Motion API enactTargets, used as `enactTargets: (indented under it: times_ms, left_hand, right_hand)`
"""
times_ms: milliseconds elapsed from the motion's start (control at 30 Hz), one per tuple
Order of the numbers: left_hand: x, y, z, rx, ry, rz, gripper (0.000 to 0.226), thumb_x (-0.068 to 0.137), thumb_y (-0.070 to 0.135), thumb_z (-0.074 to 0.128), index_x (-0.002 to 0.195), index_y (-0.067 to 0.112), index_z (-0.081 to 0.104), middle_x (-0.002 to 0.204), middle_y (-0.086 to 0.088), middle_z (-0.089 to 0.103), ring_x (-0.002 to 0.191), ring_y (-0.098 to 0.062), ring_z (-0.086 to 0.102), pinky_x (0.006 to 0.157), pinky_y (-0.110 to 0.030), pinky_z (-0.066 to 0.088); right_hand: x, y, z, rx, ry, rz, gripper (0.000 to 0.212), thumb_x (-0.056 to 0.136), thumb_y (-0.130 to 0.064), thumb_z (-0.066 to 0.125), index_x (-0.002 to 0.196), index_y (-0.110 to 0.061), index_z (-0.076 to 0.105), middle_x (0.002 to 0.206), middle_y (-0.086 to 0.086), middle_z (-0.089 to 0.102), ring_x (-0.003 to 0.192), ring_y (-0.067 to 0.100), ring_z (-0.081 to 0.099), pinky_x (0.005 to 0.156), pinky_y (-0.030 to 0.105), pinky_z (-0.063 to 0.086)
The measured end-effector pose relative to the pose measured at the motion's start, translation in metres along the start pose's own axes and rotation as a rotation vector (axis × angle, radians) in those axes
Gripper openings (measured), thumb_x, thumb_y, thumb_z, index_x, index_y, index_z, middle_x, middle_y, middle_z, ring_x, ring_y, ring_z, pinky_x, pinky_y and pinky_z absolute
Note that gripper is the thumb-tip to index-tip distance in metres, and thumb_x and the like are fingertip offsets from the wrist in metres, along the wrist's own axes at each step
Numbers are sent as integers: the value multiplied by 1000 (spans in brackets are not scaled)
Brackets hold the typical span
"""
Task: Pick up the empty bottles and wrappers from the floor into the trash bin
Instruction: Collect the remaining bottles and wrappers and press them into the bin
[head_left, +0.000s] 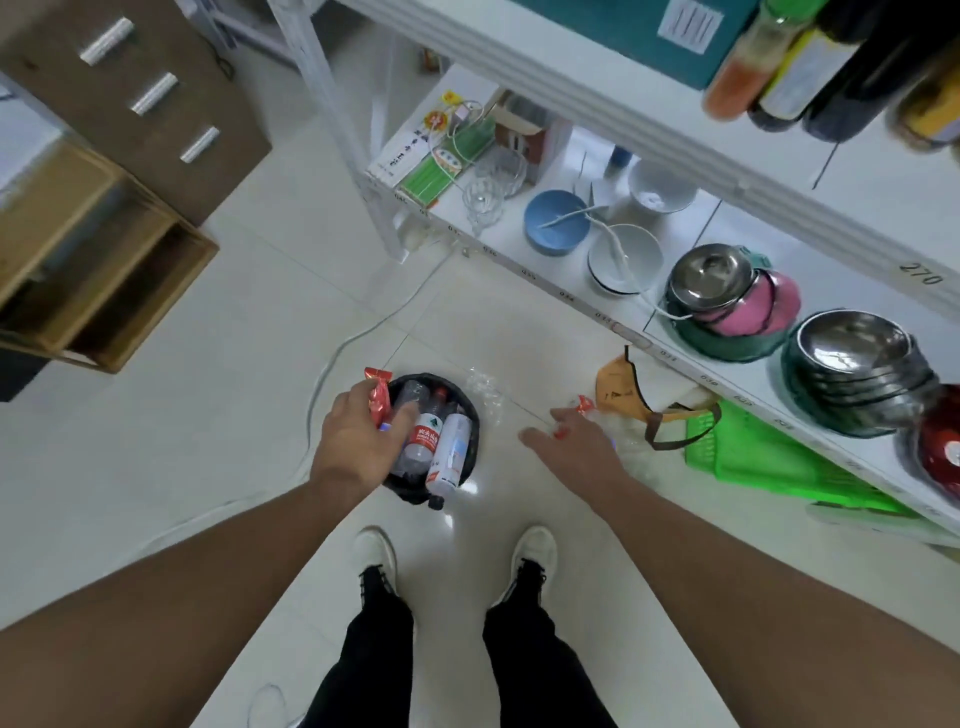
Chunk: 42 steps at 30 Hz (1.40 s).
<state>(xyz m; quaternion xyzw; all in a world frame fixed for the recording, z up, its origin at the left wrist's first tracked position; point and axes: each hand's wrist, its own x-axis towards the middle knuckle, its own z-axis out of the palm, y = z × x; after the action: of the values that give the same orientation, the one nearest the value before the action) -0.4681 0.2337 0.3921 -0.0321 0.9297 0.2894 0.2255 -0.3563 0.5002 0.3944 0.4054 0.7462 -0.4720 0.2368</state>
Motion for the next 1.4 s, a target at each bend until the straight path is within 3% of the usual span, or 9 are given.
enactTargets:
  times_ms: [133,267,333,500,767,967,1133,1267,1400]
  left_hand:
    - [-62,29,-32,-55,-49,37,74,90,73,58,151,34,45,145,3,49,138,-19,45,106,-35,41]
    - [-107,50,-73,-51,-95,80,79,85,76,58,152,36,45,147,2,49,138,-18,42,104,-35,39]
    - [-119,58,-91,-20,-116,102,86,82,81,55,153,34,45,149,0,49,139,-22,44,110,-40,42]
    - [-142,77,-123,-30,-196,220,98,75,87,51,156,34,41,156,-3,45,142,-26,46,114,-45,42]
    - [-205,94,-145,23,-310,388,95,77,89,53,154,36,40,157,-6,44,144,-28,45,115,-48,40]
    - [-265,134,-131,97,-378,492,97,76,88,52,156,35,39,158,-7,42,145,-30,44,117,-51,39]
    - [-317,168,-103,150,-419,601,91,82,82,56,157,33,38,159,-5,42,147,-27,42,116,-45,40]
    - [-370,193,-66,221,-468,641,91,80,81,56,155,33,40,157,-5,44,144,-28,45,114,-45,41]
    - [-428,216,-16,292,-552,697,84,75,81,57,146,36,48,148,-4,49,124,-34,63,108,-47,49]
  right_hand:
    - [-77,-3,-40,122,49,43,76,82,-61,76,146,-25,58,142,0,61,128,21,58,100,35,44]
    - [-157,-8,-76,136,106,53,54,85,-56,79,132,-33,63,122,-1,59,111,19,61,90,33,47]
    - [-194,-7,-87,157,141,63,34,85,-57,80,112,-41,65,114,-5,59,99,7,61,79,26,47]
    - [-270,-7,-89,200,280,30,75,78,-65,82,139,-27,64,140,3,62,122,21,59,86,29,45]
    - [-369,22,-70,301,342,67,82,79,-60,83,150,-27,56,148,7,57,120,21,56,92,30,43]
    - [-422,72,-87,392,419,116,93,74,-65,83,154,-28,53,155,8,53,132,22,55,101,34,45]
    - [-460,126,-103,474,469,142,95,72,-67,84,153,-27,53,155,10,53,137,27,55,111,40,47]
    - [-503,181,-119,543,503,194,99,66,-73,81,151,-33,53,155,4,52,135,26,55,102,40,47]
    - [-551,256,-131,637,581,257,96,68,-72,82,151,-32,54,156,3,51,137,25,54,102,38,46]
